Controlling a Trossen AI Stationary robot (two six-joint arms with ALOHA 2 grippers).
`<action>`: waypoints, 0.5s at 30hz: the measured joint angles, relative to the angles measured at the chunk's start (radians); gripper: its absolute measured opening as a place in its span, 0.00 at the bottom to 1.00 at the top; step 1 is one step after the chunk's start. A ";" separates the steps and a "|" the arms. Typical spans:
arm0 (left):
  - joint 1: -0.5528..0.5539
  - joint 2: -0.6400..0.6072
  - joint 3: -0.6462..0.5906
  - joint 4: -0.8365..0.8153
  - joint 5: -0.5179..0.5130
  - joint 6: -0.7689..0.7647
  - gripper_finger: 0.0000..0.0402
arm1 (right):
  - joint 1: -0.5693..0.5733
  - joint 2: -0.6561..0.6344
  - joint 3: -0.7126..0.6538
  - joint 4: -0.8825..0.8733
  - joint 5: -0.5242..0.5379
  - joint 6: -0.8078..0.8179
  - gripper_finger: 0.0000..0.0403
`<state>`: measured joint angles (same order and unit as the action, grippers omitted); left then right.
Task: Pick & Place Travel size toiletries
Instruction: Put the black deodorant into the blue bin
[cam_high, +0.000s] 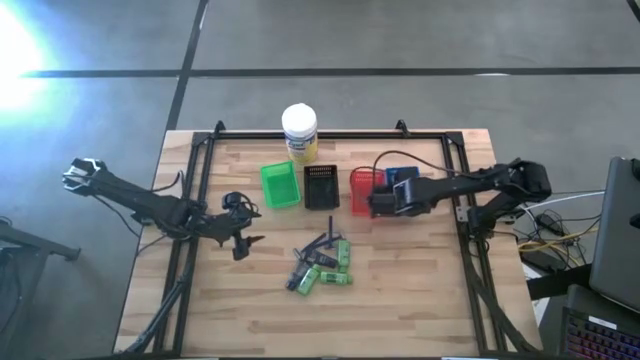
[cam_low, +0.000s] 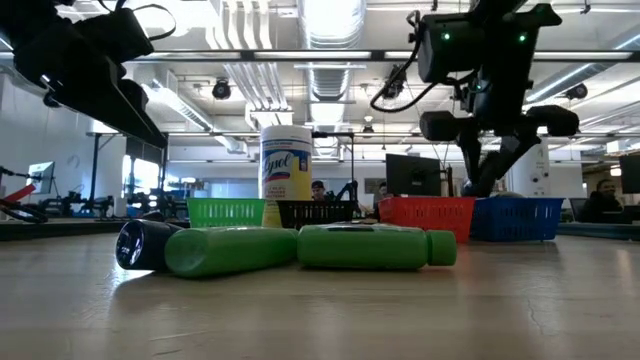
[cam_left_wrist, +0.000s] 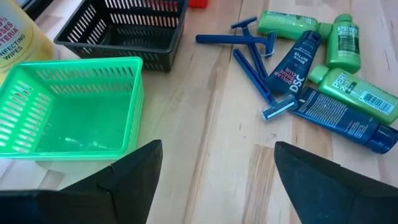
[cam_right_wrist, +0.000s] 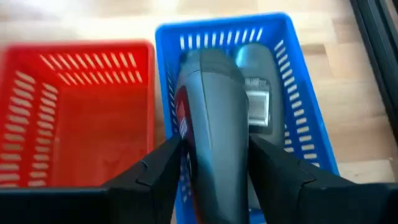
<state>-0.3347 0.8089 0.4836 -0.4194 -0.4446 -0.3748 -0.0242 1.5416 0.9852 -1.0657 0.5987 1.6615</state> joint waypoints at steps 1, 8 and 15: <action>0.000 0.000 0.000 0.000 0.000 0.000 0.78 | 0.001 0.009 0.000 -0.005 -0.008 0.000 0.46; 0.001 0.000 0.000 0.000 0.024 -0.024 0.78 | 0.003 0.042 0.000 -0.096 -0.077 0.005 0.64; 0.000 0.073 0.000 0.041 0.196 0.092 0.78 | 0.068 -0.024 0.024 -0.097 -0.082 -0.107 0.76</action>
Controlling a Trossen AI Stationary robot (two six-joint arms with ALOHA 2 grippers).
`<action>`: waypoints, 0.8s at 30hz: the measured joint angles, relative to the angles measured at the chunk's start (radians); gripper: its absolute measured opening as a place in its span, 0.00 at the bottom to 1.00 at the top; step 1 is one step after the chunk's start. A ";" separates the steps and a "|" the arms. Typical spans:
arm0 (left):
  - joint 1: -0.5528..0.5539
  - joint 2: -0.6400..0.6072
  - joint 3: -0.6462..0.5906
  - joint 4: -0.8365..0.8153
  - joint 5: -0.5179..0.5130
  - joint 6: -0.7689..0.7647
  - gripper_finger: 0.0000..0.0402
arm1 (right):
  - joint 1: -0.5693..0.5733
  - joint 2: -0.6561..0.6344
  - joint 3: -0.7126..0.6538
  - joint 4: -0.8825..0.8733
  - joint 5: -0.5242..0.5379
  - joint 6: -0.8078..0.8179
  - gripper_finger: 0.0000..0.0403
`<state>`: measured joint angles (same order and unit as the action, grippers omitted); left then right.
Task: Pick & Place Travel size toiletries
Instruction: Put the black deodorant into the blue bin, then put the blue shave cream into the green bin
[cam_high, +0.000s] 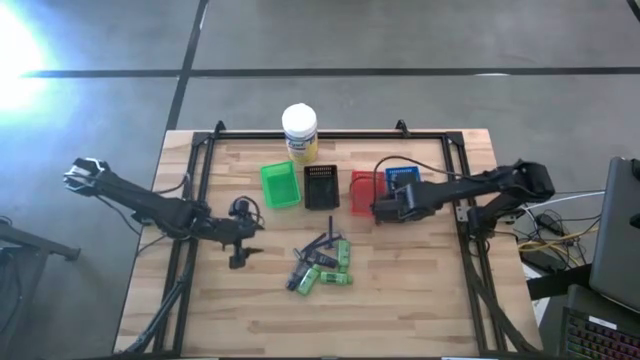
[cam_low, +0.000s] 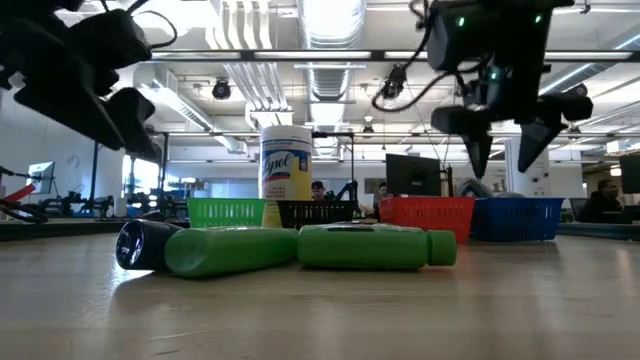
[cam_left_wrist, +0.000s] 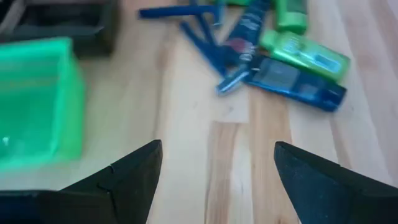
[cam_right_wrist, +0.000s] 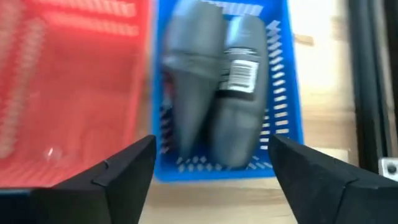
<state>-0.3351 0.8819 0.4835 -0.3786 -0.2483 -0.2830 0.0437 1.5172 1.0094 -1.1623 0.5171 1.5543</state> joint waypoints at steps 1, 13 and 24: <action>0.000 0.024 0.000 0.042 0.013 0.051 0.78 | 0.018 -0.013 0.007 0.002 -0.001 -0.028 0.77; -0.017 0.463 0.220 0.148 0.101 -0.331 0.78 | 0.285 -0.144 0.018 -0.015 -0.077 0.199 0.87; -0.157 0.798 0.542 -0.132 0.015 -0.685 0.78 | 0.436 -0.103 0.004 -0.068 -0.065 0.305 0.87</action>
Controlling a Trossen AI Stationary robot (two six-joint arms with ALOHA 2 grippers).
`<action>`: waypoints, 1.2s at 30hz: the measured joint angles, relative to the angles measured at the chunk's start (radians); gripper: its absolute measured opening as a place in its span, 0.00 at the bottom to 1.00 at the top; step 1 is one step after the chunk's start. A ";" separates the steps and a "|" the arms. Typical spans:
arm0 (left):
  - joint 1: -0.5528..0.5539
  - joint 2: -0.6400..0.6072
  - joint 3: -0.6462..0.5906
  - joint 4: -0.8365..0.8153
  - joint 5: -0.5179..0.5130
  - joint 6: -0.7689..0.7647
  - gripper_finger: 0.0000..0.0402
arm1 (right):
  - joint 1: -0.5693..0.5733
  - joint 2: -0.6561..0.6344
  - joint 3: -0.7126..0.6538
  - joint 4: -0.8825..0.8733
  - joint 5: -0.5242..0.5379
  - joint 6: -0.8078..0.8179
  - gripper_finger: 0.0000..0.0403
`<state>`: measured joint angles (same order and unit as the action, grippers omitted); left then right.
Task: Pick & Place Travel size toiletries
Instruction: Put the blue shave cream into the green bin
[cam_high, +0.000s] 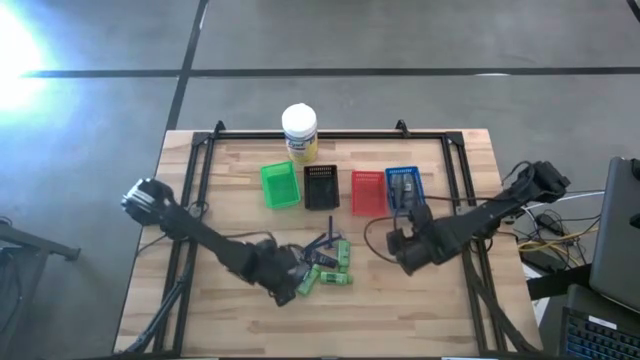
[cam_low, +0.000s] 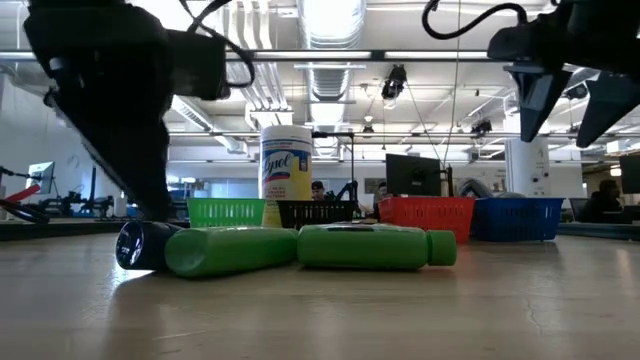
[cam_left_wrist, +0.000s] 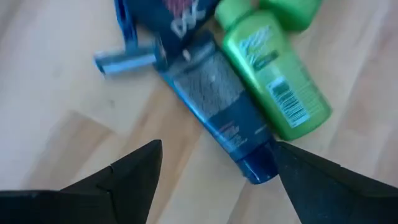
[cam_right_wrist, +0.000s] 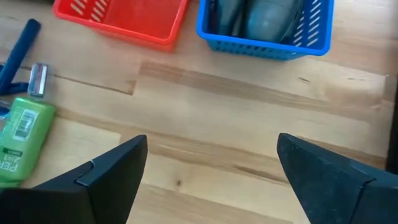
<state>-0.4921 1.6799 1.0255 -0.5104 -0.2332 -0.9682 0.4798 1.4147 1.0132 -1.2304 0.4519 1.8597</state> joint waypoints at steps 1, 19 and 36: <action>-0.006 0.021 0.011 0.000 -0.001 -0.022 0.78 | 0.007 0.000 -0.003 0.000 0.005 0.001 0.86; -0.015 0.127 0.063 -0.022 -0.009 -0.137 0.78 | 0.048 0.000 -0.009 0.004 0.053 0.026 0.82; -0.021 0.075 0.055 -0.069 0.034 0.004 0.29 | 0.048 0.000 -0.014 0.005 0.075 0.025 0.78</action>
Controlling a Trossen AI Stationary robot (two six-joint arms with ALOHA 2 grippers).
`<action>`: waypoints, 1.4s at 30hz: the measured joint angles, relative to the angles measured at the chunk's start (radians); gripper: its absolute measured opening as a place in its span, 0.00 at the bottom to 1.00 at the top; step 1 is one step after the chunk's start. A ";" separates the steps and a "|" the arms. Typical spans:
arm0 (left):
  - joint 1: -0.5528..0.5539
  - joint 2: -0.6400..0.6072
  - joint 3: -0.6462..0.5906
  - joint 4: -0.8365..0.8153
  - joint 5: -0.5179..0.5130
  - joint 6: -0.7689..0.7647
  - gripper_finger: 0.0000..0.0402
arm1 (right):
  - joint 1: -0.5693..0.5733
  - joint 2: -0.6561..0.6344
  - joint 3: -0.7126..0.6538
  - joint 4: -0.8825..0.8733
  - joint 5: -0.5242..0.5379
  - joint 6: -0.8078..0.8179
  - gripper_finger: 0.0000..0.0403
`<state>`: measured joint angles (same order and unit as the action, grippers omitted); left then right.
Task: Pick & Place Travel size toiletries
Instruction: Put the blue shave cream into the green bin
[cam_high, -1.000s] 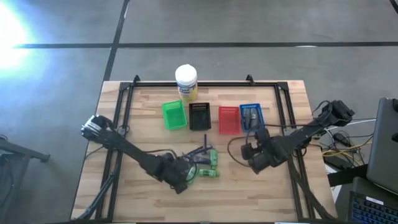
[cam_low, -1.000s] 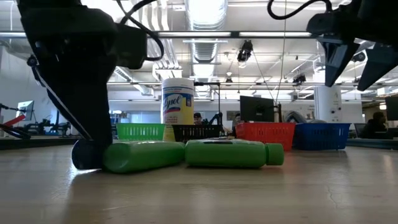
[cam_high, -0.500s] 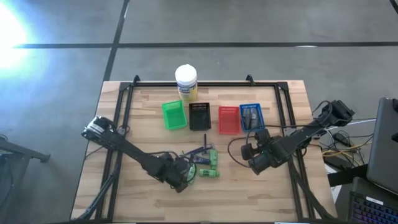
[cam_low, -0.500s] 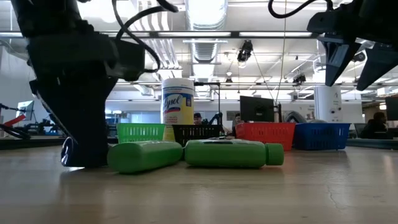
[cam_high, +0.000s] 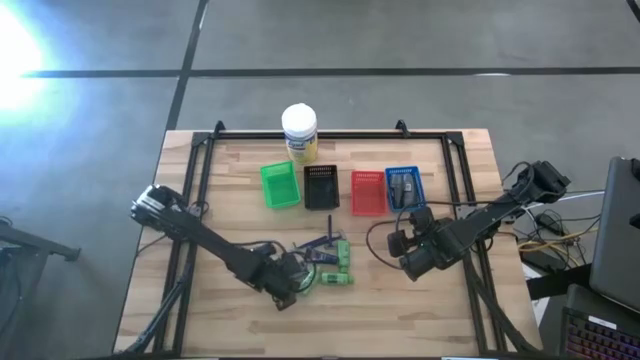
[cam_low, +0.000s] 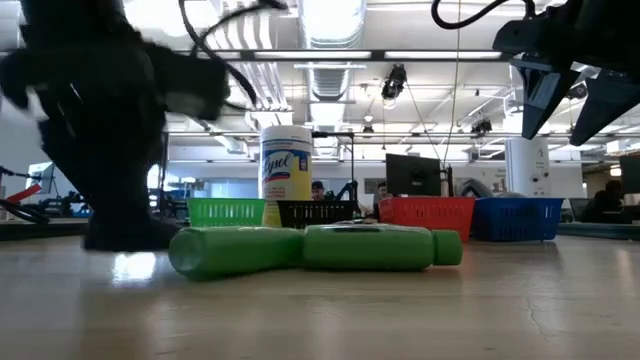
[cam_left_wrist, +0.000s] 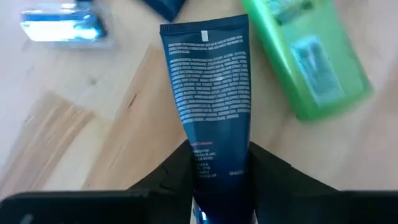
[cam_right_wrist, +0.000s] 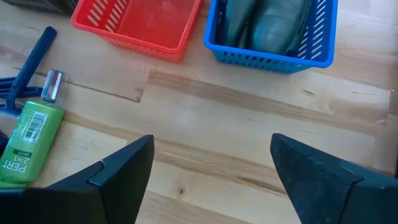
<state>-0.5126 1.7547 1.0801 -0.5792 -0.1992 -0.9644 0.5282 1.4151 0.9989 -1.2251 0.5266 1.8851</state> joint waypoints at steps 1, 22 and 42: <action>-0.002 -0.029 0.000 -0.016 0.002 -0.006 0.29 | 0.000 0.000 0.000 0.000 0.000 0.000 0.77; 0.650 -0.512 -0.332 0.228 -0.239 -0.265 0.31 | 0.000 -0.015 0.000 0.005 0.095 0.192 0.72; 0.702 -0.503 -0.370 0.273 -0.122 -0.163 0.50 | 0.000 -0.013 0.000 0.032 0.076 0.089 0.83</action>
<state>0.1892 1.2520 0.7101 -0.3064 -0.3211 -1.1274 0.5278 1.4017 0.9989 -1.1932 0.6025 1.9736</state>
